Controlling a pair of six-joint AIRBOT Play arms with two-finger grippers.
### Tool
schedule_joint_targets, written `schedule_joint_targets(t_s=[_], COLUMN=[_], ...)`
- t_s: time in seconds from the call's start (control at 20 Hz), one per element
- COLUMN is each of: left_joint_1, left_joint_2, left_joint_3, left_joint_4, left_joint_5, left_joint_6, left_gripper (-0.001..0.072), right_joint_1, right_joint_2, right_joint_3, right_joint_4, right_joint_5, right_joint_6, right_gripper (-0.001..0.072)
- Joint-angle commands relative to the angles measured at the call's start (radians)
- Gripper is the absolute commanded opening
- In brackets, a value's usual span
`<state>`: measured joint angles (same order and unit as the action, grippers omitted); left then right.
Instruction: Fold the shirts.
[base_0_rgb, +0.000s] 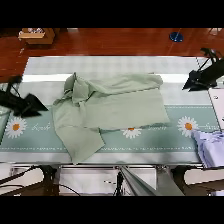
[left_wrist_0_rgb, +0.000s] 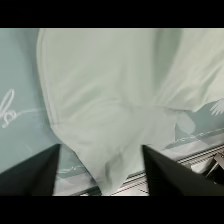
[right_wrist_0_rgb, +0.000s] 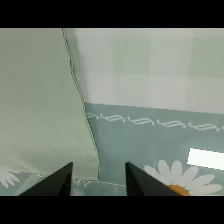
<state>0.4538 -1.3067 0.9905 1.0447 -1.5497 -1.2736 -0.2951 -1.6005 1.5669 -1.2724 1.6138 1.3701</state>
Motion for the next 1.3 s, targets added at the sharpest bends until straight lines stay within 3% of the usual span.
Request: schedule_joint_targets(t_s=[0.0, 0.4, 0.85, 0.9, 0.95, 1.0, 1.25], left_joint_1=[0.015, 0.001, -0.202, -0.22, -0.232, -0.239, -0.208], left_joint_2=[0.067, 0.041, -0.117, -0.13, -0.138, -0.143, -0.124], left_joint_3=[-0.205, -0.232, -0.231, -0.231, -0.231, -0.231, -0.224], left_joint_4=[0.04, 0.04, 0.012, -0.001, -0.007, -0.009, -0.009], left_joint_5=[0.085, 0.174, 0.366, 0.381, 0.382, 0.371, 0.256], left_joint_6=[0.006, 0.013, -0.048, -0.05, -0.052, -0.051, 0.034], left_gripper=[0.0691, 0.069, 0.0685, 0.0603, 0.0291, 0.0043, 0.0024], right_joint_1=[-0.01, -0.008, -0.008, -0.008, -0.009, -0.01, -0.108], right_joint_2=[0.09, 0.135, 0.159, 0.174, 0.187, 0.203, 0.233], right_joint_3=[-0.204, -0.378, -0.38, -0.38, -0.38, -0.38, -0.389], right_joint_4=[0.014, 0.095, 0.12, 0.12, 0.12, 0.118, 0.087], right_joint_5=[-0.095, -0.167, -0.173, -0.181, -0.186, -0.186, -0.126], right_joint_6=[-0.04, -0.048, -0.048, -0.047, -0.047, -0.047, -0.063], right_gripper=[0.0428, 0.0428, 0.0428, 0.0427, 0.0428, 0.0428, 0.0469])
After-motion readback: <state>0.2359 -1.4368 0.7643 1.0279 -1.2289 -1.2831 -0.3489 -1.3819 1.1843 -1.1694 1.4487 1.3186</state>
